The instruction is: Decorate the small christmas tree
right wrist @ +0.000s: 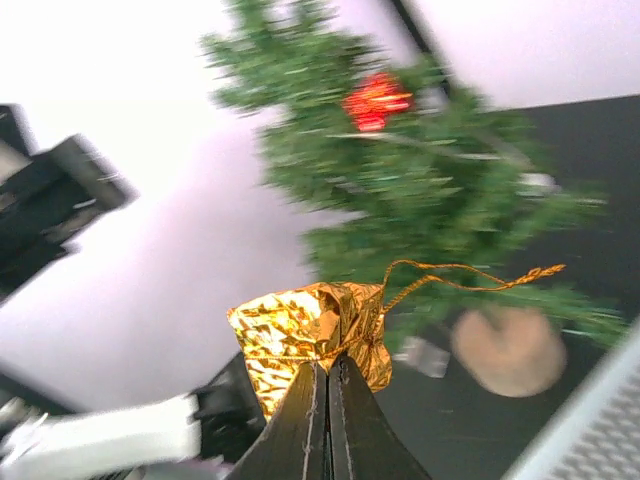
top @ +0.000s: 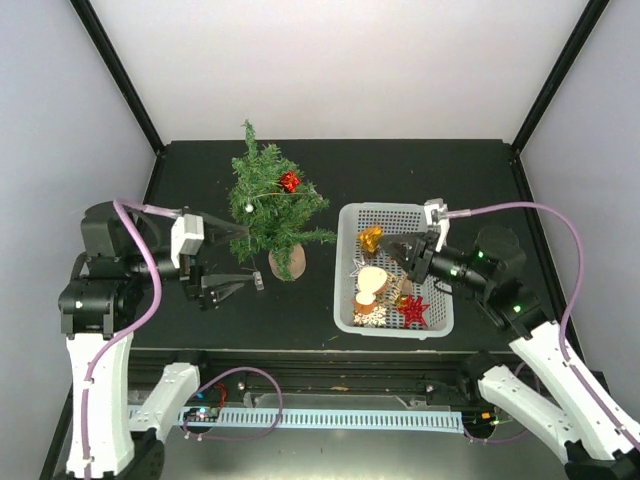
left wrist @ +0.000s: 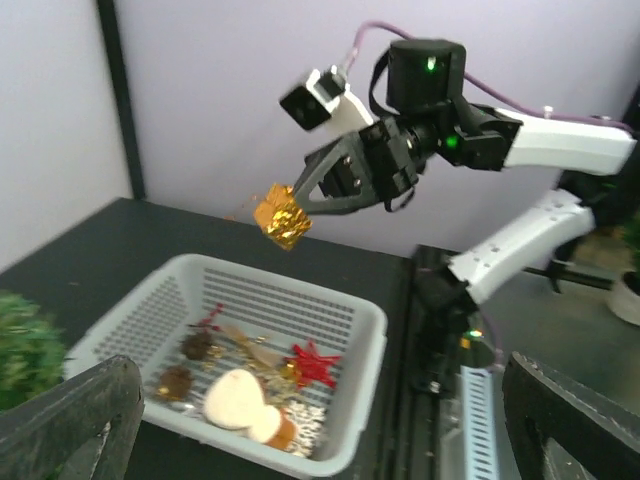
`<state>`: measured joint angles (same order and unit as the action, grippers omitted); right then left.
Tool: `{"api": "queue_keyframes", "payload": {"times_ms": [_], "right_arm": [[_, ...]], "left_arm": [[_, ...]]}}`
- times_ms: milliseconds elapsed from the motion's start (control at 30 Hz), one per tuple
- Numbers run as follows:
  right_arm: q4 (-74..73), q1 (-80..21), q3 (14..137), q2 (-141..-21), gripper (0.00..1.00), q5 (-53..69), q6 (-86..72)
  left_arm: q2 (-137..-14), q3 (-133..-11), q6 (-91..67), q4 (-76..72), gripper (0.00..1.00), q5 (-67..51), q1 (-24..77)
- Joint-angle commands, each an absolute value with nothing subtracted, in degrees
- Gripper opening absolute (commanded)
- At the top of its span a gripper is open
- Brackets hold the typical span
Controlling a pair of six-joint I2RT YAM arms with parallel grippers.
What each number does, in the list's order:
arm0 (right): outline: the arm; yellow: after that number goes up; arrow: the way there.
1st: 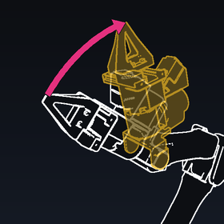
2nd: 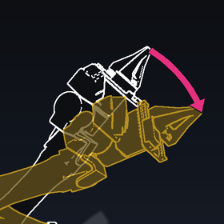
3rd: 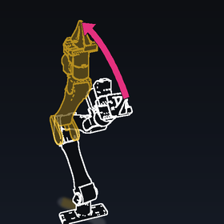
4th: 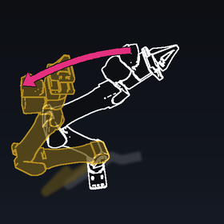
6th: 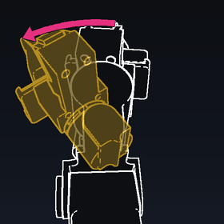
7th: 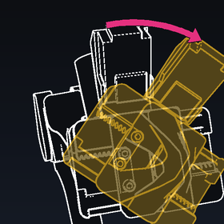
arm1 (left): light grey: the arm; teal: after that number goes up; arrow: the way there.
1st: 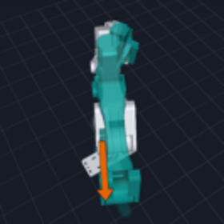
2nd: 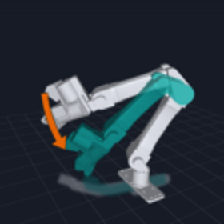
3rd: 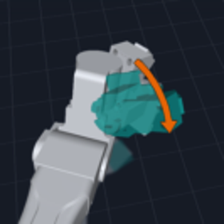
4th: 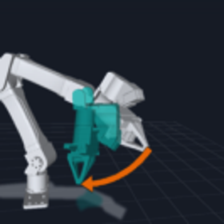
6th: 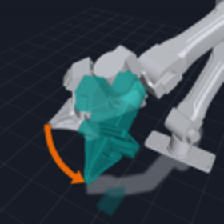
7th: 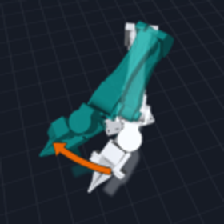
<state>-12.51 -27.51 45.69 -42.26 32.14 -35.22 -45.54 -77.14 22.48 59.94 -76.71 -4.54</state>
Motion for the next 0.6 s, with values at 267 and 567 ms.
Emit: {"api": "queue_keyframes", "payload": {"times_ms": [267,567], "right_arm": [[-4.8,-49.5,49.7,-45.2,0.01,30.7,-37.8],[-18.9,-62.9,64.7,-63.3,0.01,0.2,-32.3]], "left_arm": [[-51.5,-77.1,22.8,60.2,0.75,-68.1,9.2],[-49.3,-72.8,20.4,53.0,0.6,-50.6,9.2]]}}
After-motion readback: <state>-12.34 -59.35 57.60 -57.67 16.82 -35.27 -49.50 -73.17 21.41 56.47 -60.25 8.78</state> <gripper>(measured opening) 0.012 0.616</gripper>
